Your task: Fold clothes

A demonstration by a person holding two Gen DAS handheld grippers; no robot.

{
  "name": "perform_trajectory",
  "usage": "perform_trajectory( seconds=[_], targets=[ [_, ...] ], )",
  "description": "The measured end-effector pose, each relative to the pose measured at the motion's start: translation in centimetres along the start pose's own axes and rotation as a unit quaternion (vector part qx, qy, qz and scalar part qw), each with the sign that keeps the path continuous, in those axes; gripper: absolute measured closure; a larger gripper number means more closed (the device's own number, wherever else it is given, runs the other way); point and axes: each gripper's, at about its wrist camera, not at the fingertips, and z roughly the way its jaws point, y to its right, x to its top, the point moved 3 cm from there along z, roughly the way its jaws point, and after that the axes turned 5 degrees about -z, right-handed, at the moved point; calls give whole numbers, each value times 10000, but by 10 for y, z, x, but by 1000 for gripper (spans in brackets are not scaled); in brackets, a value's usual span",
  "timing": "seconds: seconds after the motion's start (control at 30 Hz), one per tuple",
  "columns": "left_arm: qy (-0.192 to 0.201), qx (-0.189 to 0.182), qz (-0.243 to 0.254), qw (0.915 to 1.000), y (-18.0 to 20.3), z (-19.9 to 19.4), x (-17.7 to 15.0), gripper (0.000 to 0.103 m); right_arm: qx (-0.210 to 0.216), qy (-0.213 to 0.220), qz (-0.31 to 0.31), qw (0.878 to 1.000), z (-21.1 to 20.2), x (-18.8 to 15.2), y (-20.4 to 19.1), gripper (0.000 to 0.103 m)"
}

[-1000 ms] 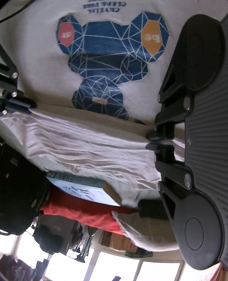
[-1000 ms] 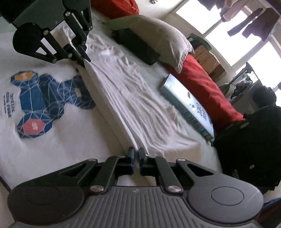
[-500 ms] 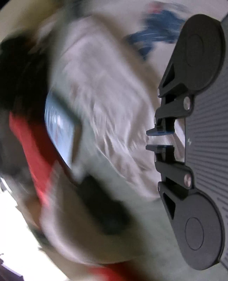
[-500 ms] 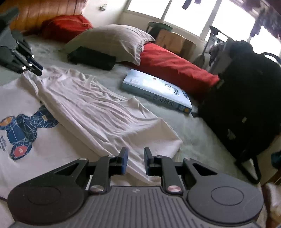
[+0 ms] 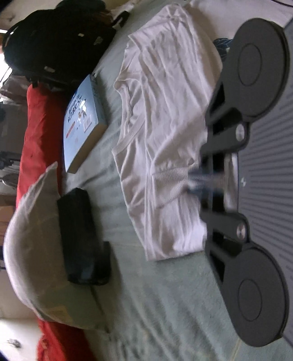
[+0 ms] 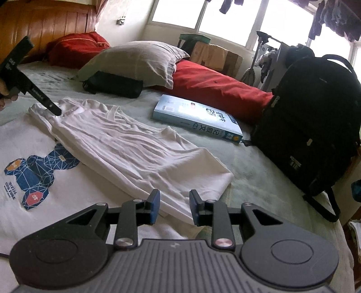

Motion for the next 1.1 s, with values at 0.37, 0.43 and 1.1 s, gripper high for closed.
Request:
perform_trajectory(
  seconds=[0.37, 0.43, 1.1],
  targets=[
    [-56, 570, -12, 9984, -12, -12, -6, 97, 36, -190, 565, 9982, 15, 2, 17, 69],
    [72, 634, -88, 9979, -16, -18, -3, 97, -2, -207, 661, 9976, 21, 6, 23, 69],
    [209, -64, 530, 9984, 53, 24, -1, 89, -272, -395, 1640, 9853, 65, -6, 61, 66]
  ],
)
